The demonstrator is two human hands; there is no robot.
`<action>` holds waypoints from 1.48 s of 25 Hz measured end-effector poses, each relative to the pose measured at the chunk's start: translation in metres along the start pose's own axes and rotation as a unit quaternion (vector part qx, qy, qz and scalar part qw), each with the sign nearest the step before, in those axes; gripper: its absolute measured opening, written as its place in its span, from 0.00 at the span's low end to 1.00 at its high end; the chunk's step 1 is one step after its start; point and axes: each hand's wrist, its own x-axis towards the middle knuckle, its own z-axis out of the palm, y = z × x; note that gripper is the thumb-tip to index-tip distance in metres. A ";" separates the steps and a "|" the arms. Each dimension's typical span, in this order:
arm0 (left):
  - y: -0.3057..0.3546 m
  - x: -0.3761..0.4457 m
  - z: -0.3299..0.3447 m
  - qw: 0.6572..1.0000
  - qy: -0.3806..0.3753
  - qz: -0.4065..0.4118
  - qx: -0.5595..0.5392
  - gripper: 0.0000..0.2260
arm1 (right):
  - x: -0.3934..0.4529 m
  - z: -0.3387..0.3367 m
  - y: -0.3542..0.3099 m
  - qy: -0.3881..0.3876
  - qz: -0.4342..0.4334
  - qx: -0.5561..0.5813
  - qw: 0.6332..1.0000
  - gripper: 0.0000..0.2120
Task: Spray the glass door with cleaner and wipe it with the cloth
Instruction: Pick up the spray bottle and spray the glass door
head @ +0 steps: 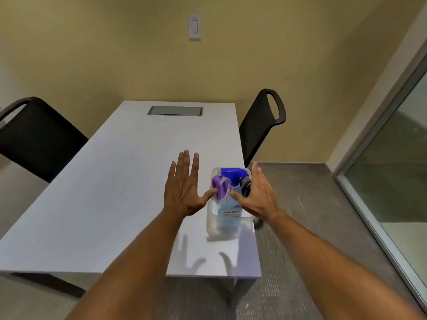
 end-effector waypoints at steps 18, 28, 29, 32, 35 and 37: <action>-0.032 0.014 0.068 0.999 -0.018 0.025 -0.011 0.46 | 0.062 0.042 -0.004 -0.094 0.205 0.383 0.896 0.35; -0.014 0.041 0.039 0.999 0.011 0.044 -0.018 0.45 | 0.062 -0.003 -0.014 -0.050 0.202 0.433 0.877 0.30; -0.009 0.045 0.033 0.999 0.018 0.048 -0.019 0.46 | 0.062 -0.011 -0.016 -0.043 0.196 0.437 0.877 0.30; 0.005 0.056 0.015 0.997 0.041 0.064 -0.020 0.46 | 0.060 -0.037 -0.022 -0.022 0.169 0.446 0.879 0.29; 0.018 0.065 -0.004 0.995 0.054 0.079 -0.011 0.47 | 0.057 -0.063 -0.029 0.009 0.147 0.430 0.890 0.26; 0.027 0.070 -0.015 0.994 0.063 0.090 -0.009 0.47 | 0.054 -0.077 -0.032 0.028 0.140 0.426 0.893 0.26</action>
